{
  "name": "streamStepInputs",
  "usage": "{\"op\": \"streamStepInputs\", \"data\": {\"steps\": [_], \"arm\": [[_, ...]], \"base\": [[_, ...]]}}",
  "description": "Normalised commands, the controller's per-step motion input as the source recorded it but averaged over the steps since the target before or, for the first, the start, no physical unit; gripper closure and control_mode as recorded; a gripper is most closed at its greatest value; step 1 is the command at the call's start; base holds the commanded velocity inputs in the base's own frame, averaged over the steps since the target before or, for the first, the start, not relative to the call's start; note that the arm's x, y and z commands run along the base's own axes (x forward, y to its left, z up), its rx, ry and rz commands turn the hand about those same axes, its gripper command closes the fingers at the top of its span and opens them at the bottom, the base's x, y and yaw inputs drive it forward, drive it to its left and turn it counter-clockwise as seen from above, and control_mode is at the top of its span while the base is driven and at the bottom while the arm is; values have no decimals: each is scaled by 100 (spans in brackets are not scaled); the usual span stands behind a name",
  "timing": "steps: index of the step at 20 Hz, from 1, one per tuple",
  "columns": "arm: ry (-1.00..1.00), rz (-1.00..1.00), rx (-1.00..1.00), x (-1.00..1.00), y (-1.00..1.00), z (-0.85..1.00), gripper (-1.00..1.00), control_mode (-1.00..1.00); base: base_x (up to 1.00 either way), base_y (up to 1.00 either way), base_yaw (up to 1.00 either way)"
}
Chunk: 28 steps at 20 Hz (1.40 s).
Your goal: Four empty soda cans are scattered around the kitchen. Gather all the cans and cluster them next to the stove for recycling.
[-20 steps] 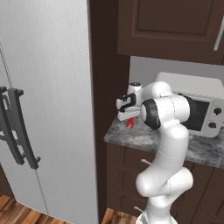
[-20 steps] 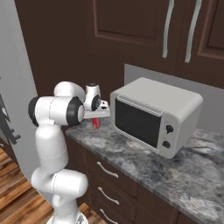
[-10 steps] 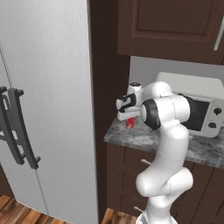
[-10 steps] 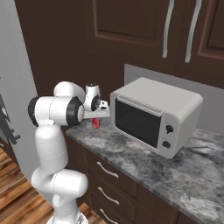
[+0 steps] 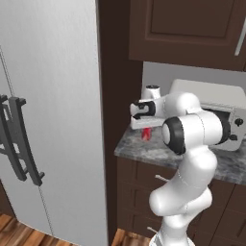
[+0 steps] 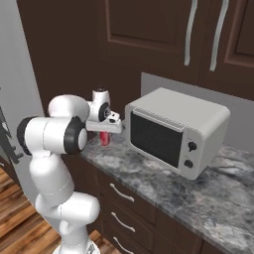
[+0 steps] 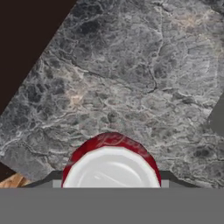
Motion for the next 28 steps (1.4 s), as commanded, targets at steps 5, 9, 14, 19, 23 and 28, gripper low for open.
{"op": "streamStepInputs", "data": {"steps": [5,9,14,19,23,28], "arm": [[-9,-15,1,-87,1,16,100,-100],[-22,-10,0,-83,5,34,100,-100],[-13,-7,0,-93,0,22,100,-100],[-5,-2,-1,-56,-1,38,100,-100],[0,-1,0,-5,0,0,100,-100],[0,0,0,0,0,0,100,100]], "base": [[0,0,0],[0,0,0],[0,0,0],[0,0,0],[0,0,0],[-56,18,-2]]}}
